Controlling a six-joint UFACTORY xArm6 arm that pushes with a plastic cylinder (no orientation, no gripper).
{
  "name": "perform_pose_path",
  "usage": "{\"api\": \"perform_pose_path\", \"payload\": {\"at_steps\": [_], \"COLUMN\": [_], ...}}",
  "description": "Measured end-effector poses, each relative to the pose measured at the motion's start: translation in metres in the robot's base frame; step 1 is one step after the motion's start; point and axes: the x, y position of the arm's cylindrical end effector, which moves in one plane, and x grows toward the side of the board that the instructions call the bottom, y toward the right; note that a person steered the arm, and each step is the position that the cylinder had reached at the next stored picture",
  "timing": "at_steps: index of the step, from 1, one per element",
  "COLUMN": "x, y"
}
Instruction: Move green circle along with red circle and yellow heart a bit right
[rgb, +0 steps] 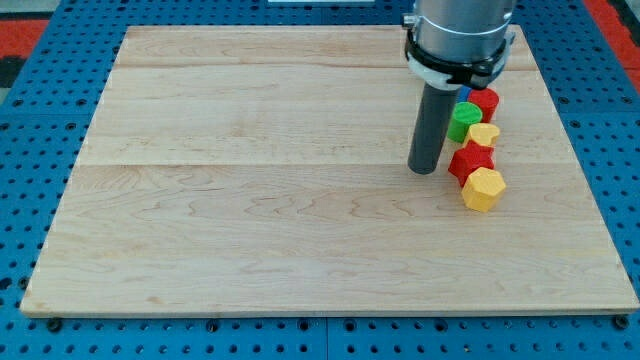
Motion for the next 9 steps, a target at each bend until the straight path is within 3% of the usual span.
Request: {"api": "perform_pose_path", "payload": {"at_steps": [2, 4, 5, 9], "x": [-0.006, -0.076, -0.083, -0.04], "y": [0.013, -0.015, -0.011, 0.015]}}
